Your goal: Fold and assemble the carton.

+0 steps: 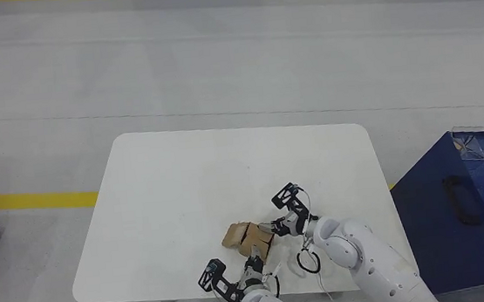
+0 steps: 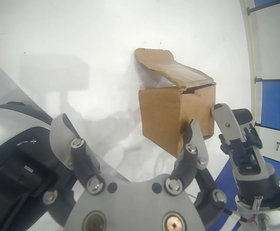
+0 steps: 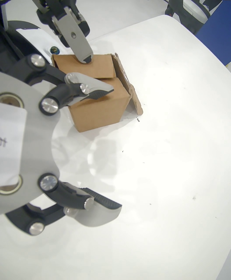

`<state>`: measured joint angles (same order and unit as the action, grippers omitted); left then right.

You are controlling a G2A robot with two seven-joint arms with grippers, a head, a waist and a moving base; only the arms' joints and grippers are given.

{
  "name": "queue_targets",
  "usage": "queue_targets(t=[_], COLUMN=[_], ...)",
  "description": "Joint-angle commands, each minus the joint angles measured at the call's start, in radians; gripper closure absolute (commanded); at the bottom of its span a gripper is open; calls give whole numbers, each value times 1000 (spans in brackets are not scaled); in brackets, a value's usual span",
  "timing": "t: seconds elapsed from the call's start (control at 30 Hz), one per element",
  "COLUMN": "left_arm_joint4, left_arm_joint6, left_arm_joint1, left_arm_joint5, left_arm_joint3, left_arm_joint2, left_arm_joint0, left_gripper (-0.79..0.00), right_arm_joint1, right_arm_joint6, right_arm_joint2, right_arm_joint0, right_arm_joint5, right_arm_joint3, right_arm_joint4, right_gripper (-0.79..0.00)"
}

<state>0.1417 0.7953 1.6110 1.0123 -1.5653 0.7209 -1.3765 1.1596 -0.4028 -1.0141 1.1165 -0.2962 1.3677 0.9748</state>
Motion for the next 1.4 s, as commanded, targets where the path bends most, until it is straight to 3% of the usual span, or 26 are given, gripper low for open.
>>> queue_targets(t=[0.0,0.37,0.67,0.8,0.97,1.1,1.37], left_arm_joint4=[1,-5,-33,-38,-92,-66,-5], left_arm_joint6=[5,6,17,38,12,-6,-20], left_arm_joint1=[9,57,56,34,18,27,60], left_arm_joint5=[0,0,-10,-25,0,0,0], left_arm_joint3=[7,49,22,-48,-19,43,82], left_arm_joint2=[-2,-22,-1,36,73,37,-22], left_arm_joint0=[1,26,14,-40,-96,-60,29], left_gripper=[-785,-785,-785,-785,-785,-785,-785], right_arm_joint1=[2,16,-5,-16,-21,-20,-19], right_arm_joint6=[6,56,42,37,34,32,27], right_arm_joint2=[2,8,-118,-171,-197,-196,-196], right_arm_joint0=[-4,-17,33,67,91,98,98], right_arm_joint5=[4,29,17,15,14,16,21], right_arm_joint3=[-2,-3,51,77,91,98,109], right_arm_joint4=[5,-4,-88,-91,-92,-88,-78], right_gripper=[-785,-785,-785,-785,-785,-785,-785])
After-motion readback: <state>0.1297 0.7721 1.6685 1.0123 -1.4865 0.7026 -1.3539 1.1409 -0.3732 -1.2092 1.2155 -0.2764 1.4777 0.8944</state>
